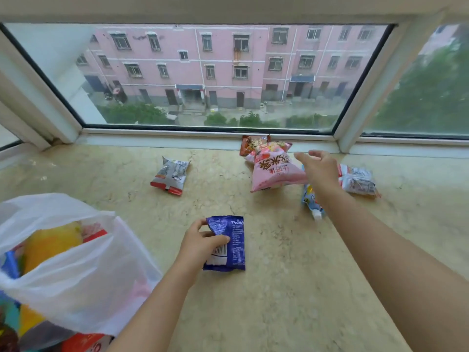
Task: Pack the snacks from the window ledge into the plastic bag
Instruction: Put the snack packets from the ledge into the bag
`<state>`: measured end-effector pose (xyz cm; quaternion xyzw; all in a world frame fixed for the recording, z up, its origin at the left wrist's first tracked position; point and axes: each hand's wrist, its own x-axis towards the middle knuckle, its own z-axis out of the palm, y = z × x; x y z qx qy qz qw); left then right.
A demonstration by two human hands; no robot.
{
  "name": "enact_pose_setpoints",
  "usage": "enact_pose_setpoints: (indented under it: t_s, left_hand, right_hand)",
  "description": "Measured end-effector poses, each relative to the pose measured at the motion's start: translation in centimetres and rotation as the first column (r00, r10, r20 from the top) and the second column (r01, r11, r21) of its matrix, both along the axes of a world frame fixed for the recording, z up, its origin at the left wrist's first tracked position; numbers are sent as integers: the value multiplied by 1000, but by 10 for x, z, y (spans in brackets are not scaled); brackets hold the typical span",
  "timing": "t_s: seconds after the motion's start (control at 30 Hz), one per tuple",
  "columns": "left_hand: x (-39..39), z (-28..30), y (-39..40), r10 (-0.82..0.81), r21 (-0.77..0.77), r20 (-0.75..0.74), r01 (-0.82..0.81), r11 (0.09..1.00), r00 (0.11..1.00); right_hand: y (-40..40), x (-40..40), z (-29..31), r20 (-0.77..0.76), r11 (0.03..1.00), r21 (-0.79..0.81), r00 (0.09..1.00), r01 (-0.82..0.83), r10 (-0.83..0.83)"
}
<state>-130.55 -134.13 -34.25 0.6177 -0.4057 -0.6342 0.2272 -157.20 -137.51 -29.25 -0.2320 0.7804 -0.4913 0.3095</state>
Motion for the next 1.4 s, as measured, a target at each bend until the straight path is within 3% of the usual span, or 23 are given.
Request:
enact_pose_setpoints:
  t_s: [0.1,0.2,0.33,0.47,0.63,0.9,1.1,1.2,1.4]
  left_hand:
    - [0,-4,-9,79,16,-67,-78,997,995]
    - [2,-10,-15,114,38,-119,-111,993,986]
    - [6,-16,-18,123,48,-142,-117,992,982]
    - [11,-17,-20,129,57,-153,-122,991,980]
    - [19,-18,-24,138,60,-153,-130,990,979]
    - [21,-14,-20,184,62,-186,-175,983,965]
    - [24,11,-2,223,44,-246,-219,975,943]
    - [28,25,14,187,-15,-240,-196,981,953]
    - [59,58,75,135,-109,-216,-161,981,967]
  right_hand:
    - [-31,-21,6,170,975,195,982,-110,77]
    - [-41,-28,8,365,874,398,922,-279,129]
    - [-50,-37,-4,307,803,495,931,-332,196]
    - [-61,-26,-10,290,818,468,932,-335,216]
    - [-61,-5,-18,454,829,381,864,-409,218]
    - [-32,14,-23,708,931,212,704,-297,63]
    - [10,39,-9,820,957,36,556,-289,137]
    - [40,49,0,847,934,-87,468,-346,252]
    - [109,78,23,777,894,-171,502,-413,381]
